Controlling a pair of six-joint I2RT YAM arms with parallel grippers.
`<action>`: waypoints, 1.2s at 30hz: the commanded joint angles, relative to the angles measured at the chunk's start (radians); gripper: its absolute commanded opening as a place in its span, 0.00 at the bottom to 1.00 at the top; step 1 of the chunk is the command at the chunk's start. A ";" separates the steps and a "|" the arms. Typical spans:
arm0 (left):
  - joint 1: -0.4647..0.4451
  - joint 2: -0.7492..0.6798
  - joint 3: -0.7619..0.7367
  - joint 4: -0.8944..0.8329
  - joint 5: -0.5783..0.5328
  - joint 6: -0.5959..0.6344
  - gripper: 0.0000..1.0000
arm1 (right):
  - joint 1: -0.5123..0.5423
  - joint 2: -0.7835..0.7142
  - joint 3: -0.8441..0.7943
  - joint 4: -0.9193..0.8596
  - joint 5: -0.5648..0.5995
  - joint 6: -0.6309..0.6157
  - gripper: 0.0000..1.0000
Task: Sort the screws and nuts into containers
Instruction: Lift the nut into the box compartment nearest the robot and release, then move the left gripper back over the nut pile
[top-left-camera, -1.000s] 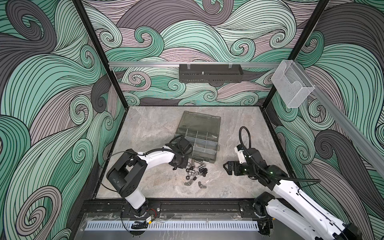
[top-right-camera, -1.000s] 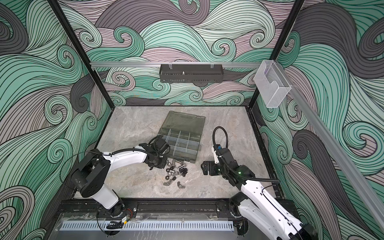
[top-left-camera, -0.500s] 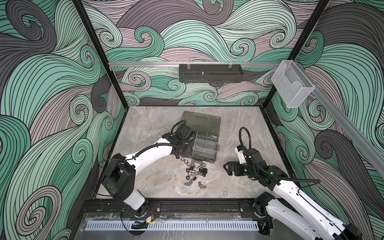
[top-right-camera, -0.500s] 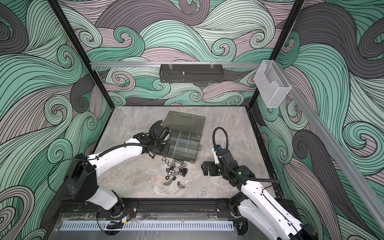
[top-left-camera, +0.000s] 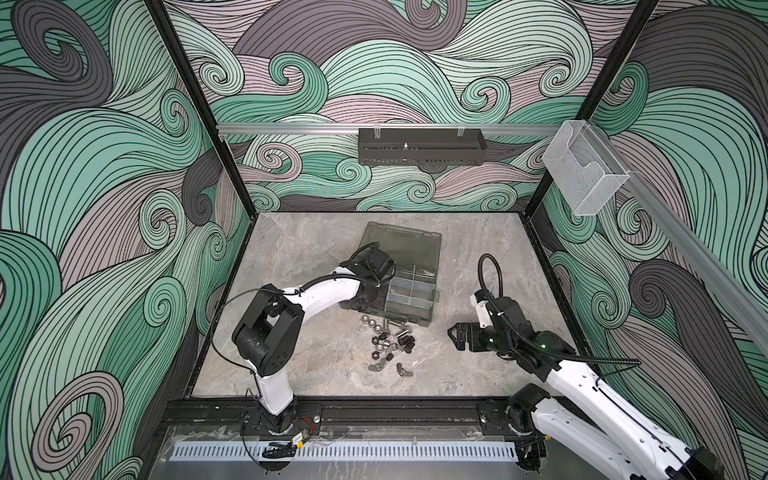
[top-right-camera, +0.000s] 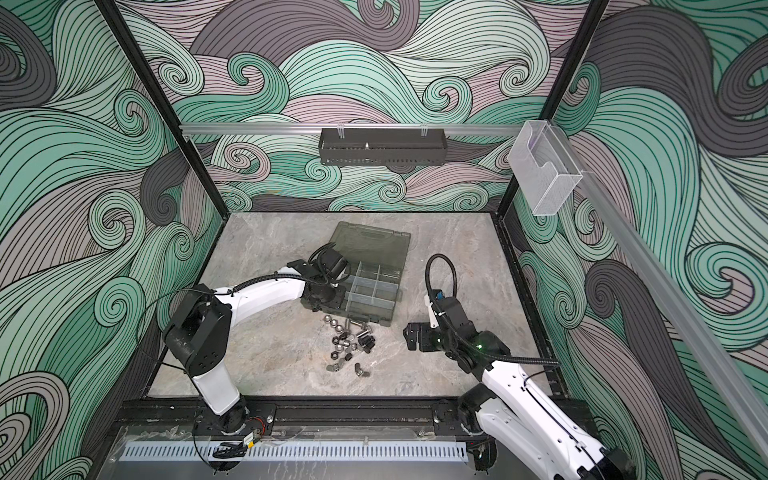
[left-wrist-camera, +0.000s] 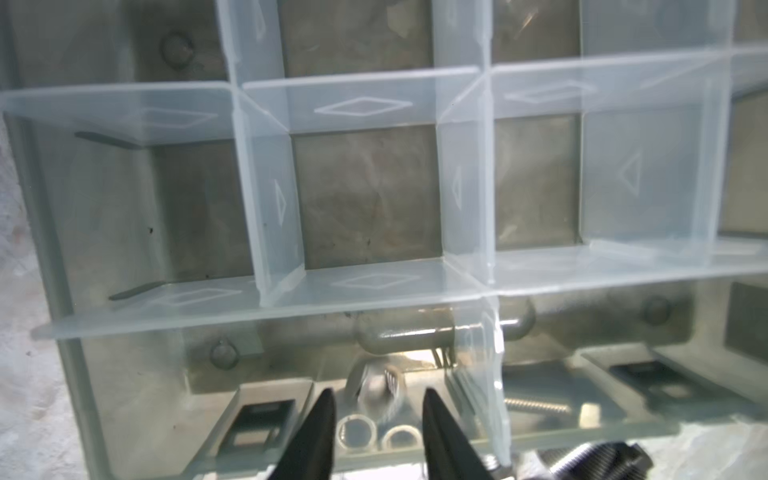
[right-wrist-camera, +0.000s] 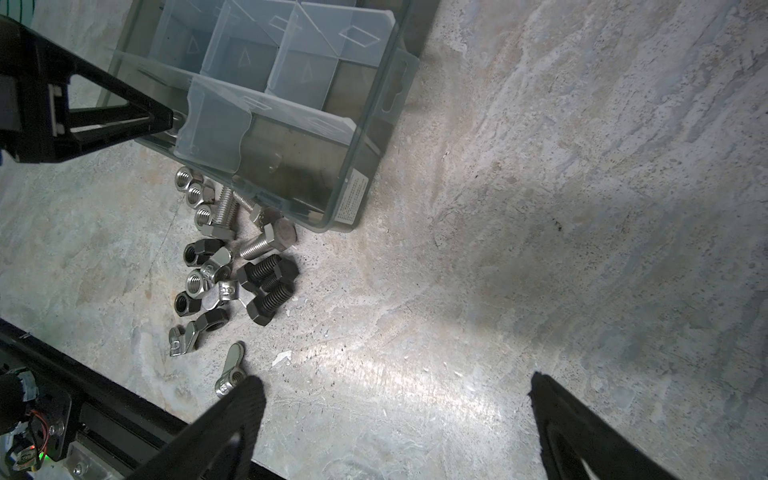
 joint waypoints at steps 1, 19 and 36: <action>0.005 0.000 0.032 -0.027 -0.010 -0.016 0.51 | 0.006 0.000 -0.006 -0.015 0.012 0.007 0.99; 0.007 -0.386 -0.191 0.037 -0.143 -0.145 0.97 | 0.006 -0.005 -0.007 -0.023 0.015 0.008 0.99; 0.006 -0.548 -0.514 0.134 -0.056 -0.186 0.96 | 0.006 0.034 -0.007 0.011 0.007 0.001 0.99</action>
